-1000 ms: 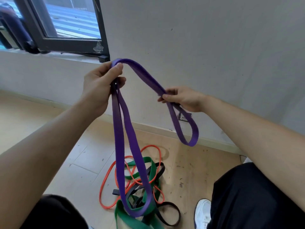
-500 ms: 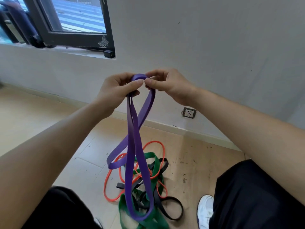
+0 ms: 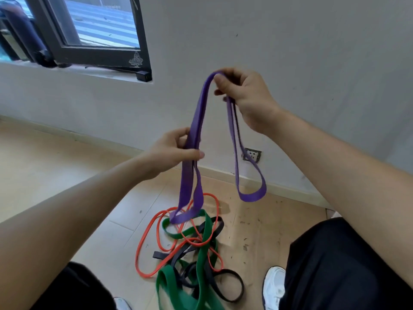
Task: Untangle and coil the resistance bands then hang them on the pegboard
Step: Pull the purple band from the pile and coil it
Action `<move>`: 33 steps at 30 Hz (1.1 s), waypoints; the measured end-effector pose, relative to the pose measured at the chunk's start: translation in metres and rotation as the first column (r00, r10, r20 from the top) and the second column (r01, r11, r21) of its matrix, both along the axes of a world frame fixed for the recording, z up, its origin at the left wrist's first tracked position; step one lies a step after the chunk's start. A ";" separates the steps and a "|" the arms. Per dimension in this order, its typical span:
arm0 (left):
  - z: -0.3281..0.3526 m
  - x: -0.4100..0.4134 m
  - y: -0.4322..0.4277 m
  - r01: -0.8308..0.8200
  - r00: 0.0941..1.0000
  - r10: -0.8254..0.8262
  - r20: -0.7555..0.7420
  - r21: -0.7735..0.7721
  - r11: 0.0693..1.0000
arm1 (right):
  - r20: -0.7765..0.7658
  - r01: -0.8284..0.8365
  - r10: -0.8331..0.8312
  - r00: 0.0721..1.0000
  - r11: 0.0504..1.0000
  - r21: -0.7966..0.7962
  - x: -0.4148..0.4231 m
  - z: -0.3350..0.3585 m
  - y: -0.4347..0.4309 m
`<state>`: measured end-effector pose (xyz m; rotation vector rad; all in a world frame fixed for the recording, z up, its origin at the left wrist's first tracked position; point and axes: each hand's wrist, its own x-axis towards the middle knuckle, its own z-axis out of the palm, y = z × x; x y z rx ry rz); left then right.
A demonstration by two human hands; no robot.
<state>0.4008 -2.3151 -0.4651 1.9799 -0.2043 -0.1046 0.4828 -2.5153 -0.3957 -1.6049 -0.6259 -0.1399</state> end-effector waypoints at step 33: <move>0.029 0.004 0.017 -0.068 0.981 0.090 0.169 -0.133 0.989 | -0.129 -0.223 0.209 0.969 0.969 -0.106 -0.005 -0.019 0.014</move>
